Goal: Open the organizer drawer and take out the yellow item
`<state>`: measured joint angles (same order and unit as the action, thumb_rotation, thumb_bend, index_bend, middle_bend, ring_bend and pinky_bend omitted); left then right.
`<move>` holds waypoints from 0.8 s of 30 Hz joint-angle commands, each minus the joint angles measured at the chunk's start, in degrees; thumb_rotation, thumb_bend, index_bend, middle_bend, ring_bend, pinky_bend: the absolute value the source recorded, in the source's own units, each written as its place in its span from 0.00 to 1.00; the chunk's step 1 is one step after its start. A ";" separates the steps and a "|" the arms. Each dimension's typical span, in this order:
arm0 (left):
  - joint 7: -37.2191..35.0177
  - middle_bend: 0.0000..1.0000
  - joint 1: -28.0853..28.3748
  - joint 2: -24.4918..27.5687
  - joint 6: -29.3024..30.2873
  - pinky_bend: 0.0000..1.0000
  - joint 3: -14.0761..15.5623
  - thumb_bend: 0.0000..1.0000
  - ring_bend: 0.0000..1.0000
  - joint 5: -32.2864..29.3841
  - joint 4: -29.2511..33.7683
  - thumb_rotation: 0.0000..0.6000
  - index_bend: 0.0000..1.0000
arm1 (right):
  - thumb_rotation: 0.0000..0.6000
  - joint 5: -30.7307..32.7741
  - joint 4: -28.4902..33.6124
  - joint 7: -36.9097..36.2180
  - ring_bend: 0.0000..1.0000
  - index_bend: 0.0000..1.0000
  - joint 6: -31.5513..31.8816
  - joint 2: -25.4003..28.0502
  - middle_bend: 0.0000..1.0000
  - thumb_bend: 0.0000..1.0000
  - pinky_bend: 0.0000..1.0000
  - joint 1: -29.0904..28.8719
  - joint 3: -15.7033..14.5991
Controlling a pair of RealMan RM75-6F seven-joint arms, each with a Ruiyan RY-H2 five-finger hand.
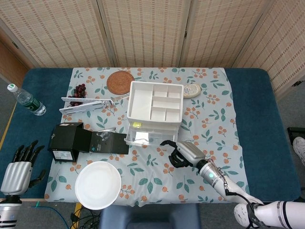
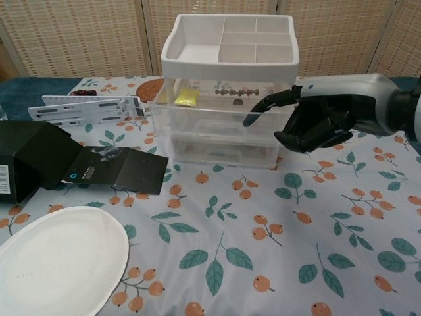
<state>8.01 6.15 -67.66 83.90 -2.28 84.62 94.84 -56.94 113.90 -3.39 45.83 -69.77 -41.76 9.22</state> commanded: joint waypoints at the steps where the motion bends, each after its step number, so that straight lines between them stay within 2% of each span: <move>1: -0.02 0.07 -0.03 -0.04 0.04 0.06 0.03 0.32 0.12 0.01 -0.01 1.00 0.15 | 1.00 -0.60 0.53 0.00 1.00 0.22 -0.05 0.32 0.89 0.62 1.00 0.29 -0.45; 22: 0.05 0.07 0.03 -0.24 -0.08 0.06 0.11 0.32 0.12 0.06 -0.16 1.00 0.15 | 1.00 -6.50 4.03 -0.07 1.00 0.22 0.90 2.44 0.89 0.62 1.00 2.53 -2.98; 24: 0.04 0.07 0.03 -0.25 -0.04 0.06 0.11 0.32 0.12 0.10 -0.14 1.00 0.15 | 1.00 -6.84 4.02 -0.23 1.00 0.19 1.21 2.48 0.89 0.62 1.00 2.74 -2.97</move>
<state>8.05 6.19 -67.91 83.85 -2.17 84.72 94.71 -63.72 117.92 -3.57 46.99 -67.31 -39.08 6.26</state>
